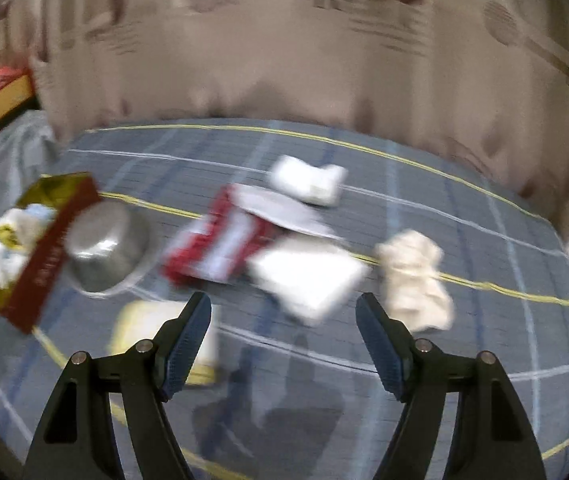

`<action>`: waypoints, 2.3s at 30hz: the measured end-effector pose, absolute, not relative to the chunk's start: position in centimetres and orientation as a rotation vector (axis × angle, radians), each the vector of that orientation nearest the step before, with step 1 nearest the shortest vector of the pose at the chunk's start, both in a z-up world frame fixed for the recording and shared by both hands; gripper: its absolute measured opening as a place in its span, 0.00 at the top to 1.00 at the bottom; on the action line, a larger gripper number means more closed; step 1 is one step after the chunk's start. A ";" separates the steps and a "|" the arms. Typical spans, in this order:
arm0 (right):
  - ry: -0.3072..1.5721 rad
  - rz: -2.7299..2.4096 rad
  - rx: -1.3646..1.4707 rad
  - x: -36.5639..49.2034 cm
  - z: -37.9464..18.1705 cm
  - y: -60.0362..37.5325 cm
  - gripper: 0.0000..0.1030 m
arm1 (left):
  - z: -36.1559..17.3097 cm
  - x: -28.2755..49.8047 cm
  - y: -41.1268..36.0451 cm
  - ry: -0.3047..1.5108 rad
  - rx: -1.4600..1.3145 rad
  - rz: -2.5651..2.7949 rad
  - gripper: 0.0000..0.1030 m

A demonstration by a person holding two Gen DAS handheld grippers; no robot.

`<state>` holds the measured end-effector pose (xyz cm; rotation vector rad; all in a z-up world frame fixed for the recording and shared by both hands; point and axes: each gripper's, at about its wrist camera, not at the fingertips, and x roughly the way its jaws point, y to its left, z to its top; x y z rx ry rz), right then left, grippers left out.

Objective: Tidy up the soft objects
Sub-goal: 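Grasp the cream cloth with the right gripper while the left gripper approaches the yellow-edged towel, then grasp the yellow-edged white towel with the left gripper and lift it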

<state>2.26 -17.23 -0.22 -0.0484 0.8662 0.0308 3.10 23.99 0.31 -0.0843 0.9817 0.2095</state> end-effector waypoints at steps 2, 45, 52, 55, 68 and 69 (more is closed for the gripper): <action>0.876 -0.003 -0.045 2.3 -0.8 -19.2 0.30 | 0.3 2.8 22.7 0.993 -0.083 0.174 0.53; 0.932 -0.083 0.127 2.8 -6.9 -30.2 0.68 | -3.4 7.2 -7.7 1.286 -0.014 -0.380 0.53; 0.940 -0.084 0.090 2.7 -6.9 -29.6 0.63 | -5.4 9.2 -10.1 1.355 -0.038 -0.282 0.53; 0.939 -0.072 0.104 2.6 -6.8 -29.8 0.61 | -5.5 9.5 -10.5 1.340 -0.027 -0.250 0.52; 0.941 -0.059 0.102 2.9 -7.0 -29.5 0.56 | -6.3 9.7 -9.9 1.313 0.003 -0.169 0.40; 0.941 -0.060 0.102 2.8 -6.9 -29.5 0.56 | -6.4 9.7 -10.0 1.308 0.007 -0.167 0.39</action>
